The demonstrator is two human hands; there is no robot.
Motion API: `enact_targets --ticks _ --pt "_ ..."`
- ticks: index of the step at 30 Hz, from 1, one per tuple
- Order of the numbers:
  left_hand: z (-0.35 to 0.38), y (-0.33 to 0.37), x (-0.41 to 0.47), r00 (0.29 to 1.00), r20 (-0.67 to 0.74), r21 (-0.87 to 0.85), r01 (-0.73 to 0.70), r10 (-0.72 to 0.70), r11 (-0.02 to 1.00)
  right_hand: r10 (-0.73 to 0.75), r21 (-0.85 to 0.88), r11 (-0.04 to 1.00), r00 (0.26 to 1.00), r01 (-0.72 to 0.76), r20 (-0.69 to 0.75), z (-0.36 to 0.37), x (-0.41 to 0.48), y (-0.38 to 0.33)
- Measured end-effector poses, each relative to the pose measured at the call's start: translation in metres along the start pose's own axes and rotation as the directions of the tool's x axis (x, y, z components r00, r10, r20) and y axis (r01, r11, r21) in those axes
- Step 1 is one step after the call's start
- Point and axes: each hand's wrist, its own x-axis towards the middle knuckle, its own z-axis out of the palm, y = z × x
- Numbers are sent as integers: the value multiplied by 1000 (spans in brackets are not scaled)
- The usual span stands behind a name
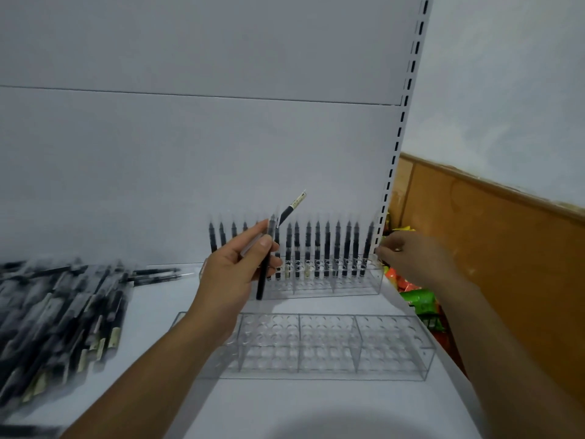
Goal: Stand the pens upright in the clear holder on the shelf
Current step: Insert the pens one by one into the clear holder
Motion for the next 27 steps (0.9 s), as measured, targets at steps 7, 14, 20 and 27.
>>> enact_targets --ticks 7,14,20,27 --pt "-2 8 -2 999 28 -59 47 -46 997 -169 569 815 984 111 50 -29 -43 -80" --pt "-13 15 -1 993 110 -7 -34 35 999 -267 707 699 957 109 117 -11 -54 -154" --pt "-42 25 2 981 162 112 -126 107 986 -216 742 660 976 118 37 4 -54 -175" --pt "-100 22 8 979 -92 69 -177 183 982 -136 799 592 990 104 -29 13 -36 -183"
